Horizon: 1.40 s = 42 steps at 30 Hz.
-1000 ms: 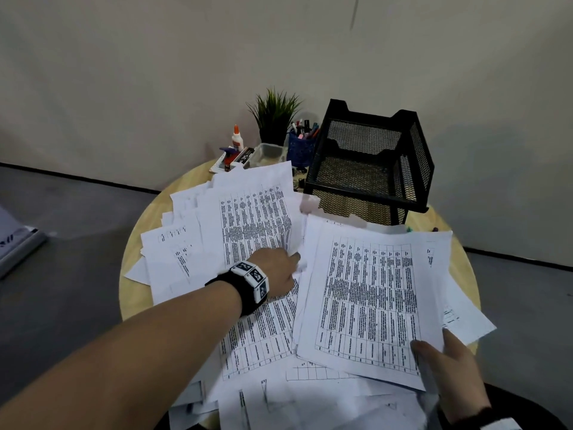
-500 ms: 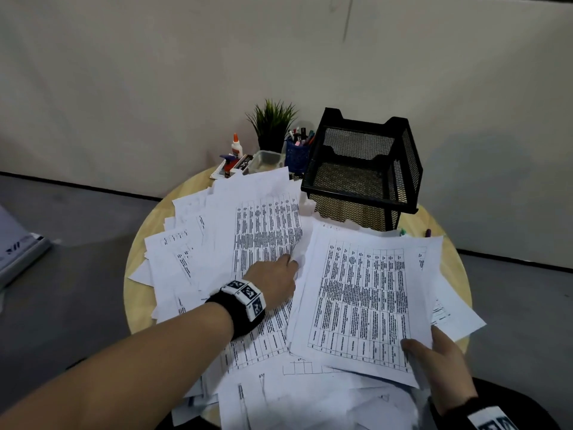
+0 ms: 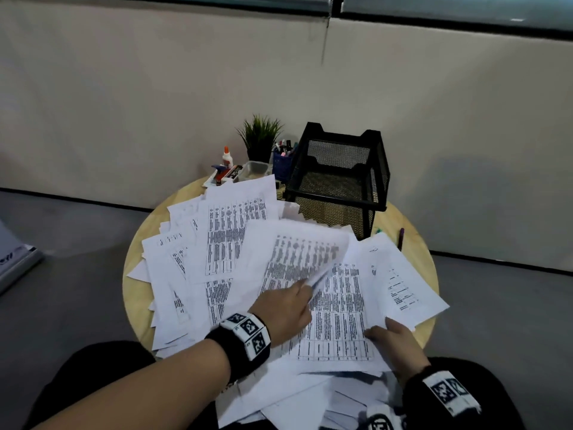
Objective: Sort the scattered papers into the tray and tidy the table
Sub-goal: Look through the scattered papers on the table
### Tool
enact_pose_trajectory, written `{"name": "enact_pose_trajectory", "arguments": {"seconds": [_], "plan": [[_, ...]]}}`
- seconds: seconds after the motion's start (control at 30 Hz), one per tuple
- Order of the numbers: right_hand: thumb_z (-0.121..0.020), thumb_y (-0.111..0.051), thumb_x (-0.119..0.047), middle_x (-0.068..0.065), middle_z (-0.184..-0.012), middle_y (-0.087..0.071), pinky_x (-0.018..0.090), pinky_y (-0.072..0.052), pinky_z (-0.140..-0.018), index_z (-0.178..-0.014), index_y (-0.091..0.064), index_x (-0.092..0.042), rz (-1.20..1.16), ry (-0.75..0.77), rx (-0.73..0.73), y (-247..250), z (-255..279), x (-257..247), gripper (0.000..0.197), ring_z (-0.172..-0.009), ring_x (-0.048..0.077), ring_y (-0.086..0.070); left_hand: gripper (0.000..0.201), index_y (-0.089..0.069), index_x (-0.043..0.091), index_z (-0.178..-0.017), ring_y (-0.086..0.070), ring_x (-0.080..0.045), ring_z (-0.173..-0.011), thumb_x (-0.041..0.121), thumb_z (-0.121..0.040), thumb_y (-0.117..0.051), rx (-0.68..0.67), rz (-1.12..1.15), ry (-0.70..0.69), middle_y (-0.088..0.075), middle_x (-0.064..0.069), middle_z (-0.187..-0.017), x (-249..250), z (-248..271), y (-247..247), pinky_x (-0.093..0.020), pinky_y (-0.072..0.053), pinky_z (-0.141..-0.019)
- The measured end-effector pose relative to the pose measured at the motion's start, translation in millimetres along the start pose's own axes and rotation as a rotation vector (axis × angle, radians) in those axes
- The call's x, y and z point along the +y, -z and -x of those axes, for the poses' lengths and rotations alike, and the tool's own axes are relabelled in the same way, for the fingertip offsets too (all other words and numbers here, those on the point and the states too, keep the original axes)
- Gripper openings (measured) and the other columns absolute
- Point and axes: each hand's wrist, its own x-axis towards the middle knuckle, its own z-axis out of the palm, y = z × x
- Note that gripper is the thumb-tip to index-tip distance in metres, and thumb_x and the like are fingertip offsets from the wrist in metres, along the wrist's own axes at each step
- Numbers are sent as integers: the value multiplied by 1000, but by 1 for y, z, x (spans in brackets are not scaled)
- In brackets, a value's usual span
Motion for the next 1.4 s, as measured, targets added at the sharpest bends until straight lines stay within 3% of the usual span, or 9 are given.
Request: {"name": "enact_pose_trajectory", "arguments": {"seconds": [0.1,0.3,0.43,0.6,0.7,0.83,1.07,1.2,1.4], "plan": [[-87,-59,-13,17,-87,-60,29,-39,-62,-82,-59,-1,51,-80,13,-1,-5,1,13,-75,23,-54,56,-16,19,-149,-54,-16,-59,27,-96,-33,-19,26,-87,-43,-4,-142,9,4,-19,-30,-50,-51],[-98,-48,-33,6,-144,-46,39,-28,-114,-139,-44,-13,-313,-53,5,-2,-12,3,46,-132,24,-44,51,-22,20,-146,-60,-28,-78,26,-97,-36,-124,-8,-198,-42,-14,-139,44,13,-26,-35,-53,-63],[-80,-70,-13,16,-75,-72,30,-52,-60,-102,-65,6,-153,-151,-130,-2,-6,1,29,-66,27,-66,39,-57,26,-126,-54,-28,-102,31,-88,-49,-180,66,-278,-47,-6,-126,56,14,-24,-37,-51,-77],[-78,-49,22,27,-84,-68,37,-53,-65,-103,-59,18,-51,-106,-81,0,-11,6,28,-72,35,-64,31,-72,14,-84,-39,-14,-130,38,-86,-54,-209,304,-163,-45,4,-142,42,16,-13,-32,-36,-104],[-78,-52,21,21,-81,-68,40,-55,-68,-107,-57,17,-93,-100,-43,-1,-17,11,30,-71,34,-65,28,-66,12,-103,-38,-14,-128,30,-93,-47,-14,351,66,-51,-1,-135,27,13,-2,-33,-34,-108],[-59,-67,-7,25,-96,-69,38,-58,-60,-110,-57,6,-149,-61,-22,-4,-13,8,53,-81,37,-69,62,-21,12,-147,-17,-26,-143,35,-94,-45,-40,384,626,-14,-8,-156,-7,2,-6,-41,-23,-117],[-84,-52,12,13,-90,-70,29,-52,-59,-113,-58,2,-82,-50,-114,-1,-13,6,31,-76,29,-67,76,-18,2,-146,-43,-33,-127,38,-86,-48,-179,641,831,-32,-18,-147,-21,-9,-15,-37,-44,-99],[-83,-51,14,20,-93,-66,36,-54,-67,-117,-54,1,-51,-78,-165,4,-14,5,36,-78,34,-63,28,-48,4,-103,-45,-13,-68,29,-90,-48,-185,648,792,-50,-4,-87,-22,-8,-12,-22,-34,-58],[-85,-48,15,29,-98,-66,52,-51,-83,-117,-56,6,-219,-101,-234,15,-8,0,34,-83,41,-62,39,-39,11,-59,-38,-15,-51,28,-88,-59,-49,875,889,-37,-2,-58,-40,3,-7,-23,-26,-50]]}}
